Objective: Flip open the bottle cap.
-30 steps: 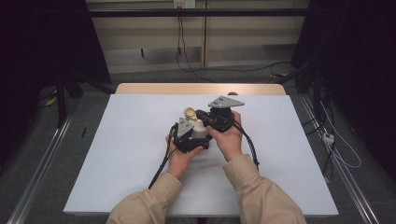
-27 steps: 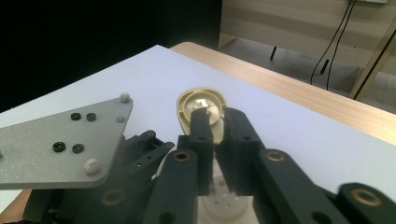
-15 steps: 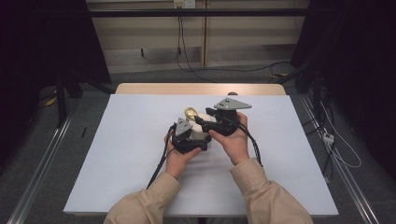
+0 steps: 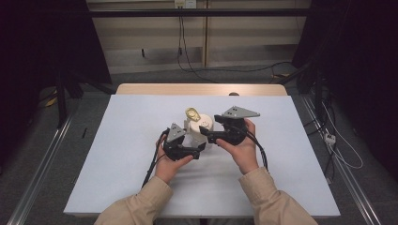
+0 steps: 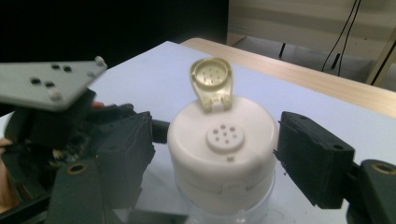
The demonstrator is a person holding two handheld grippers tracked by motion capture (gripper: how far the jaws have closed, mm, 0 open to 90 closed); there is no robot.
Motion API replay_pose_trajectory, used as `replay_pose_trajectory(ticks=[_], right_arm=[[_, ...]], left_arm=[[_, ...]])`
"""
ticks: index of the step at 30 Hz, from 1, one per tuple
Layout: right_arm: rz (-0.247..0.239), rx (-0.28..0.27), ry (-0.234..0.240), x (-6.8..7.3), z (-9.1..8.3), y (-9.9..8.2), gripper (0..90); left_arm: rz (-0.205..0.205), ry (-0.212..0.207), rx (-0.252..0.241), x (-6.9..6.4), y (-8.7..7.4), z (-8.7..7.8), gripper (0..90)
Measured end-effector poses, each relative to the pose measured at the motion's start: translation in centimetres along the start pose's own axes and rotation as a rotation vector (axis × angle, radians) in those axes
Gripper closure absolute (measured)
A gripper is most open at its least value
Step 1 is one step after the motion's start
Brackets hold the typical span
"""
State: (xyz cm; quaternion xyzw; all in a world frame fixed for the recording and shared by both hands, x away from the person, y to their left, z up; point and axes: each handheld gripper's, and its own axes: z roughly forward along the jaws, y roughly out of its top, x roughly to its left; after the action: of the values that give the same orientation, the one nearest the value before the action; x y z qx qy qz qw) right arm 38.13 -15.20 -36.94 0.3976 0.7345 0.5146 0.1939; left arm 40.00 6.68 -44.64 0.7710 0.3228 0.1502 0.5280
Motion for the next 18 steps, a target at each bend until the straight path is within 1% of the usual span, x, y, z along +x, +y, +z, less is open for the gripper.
replay_pose_trajectory(ticks=[1, 3, 5, 8, 10, 12, 14, 18], right_arm=[[0.007, 0.003, 0.002, -0.1, -0.2, -0.2, 25.8], [0.004, 0.01, 0.008, -0.2, -0.5, -0.7, 24.1], [0.001, 0.01, 0.014, -0.2, -1.0, -1.1, 22.9], [0.005, 0.005, 0.027, -0.4, -1.9, -1.8, 21.5], [0.006, 0.006, 0.027, -0.7, -2.4, -2.3, 20.8], [0.001, 0.005, 0.038, -1.0, -2.9, -3.0, 19.1], [0.013, 0.001, 0.048, -1.3, -3.4, -3.7, 17.4], [0.018, -0.007, 0.071, -1.5, -4.3, -5.0, 14.5]], left_arm=[[0.006, -0.002, 0.004, 0.1, 0.0, -0.3, 4.4], [0.005, -0.013, -0.006, 0.2, 0.0, -0.8, 4.5], [-0.003, -0.031, -0.014, 0.4, -0.1, -1.4, 4.5], [0.01, -0.064, -0.009, 0.7, -0.3, -2.3, 4.4], [0.025, -0.068, -0.002, 0.9, -0.5, -2.9, 4.5], [0.033, -0.076, -0.005, 1.2, -0.6, -3.5, 4.5], [0.03, -0.076, -0.006, 1.5, -0.8, -4.3, 4.5], [0.032, -0.079, -0.011, 2.0, -1.1, -5.7, 4.4]])
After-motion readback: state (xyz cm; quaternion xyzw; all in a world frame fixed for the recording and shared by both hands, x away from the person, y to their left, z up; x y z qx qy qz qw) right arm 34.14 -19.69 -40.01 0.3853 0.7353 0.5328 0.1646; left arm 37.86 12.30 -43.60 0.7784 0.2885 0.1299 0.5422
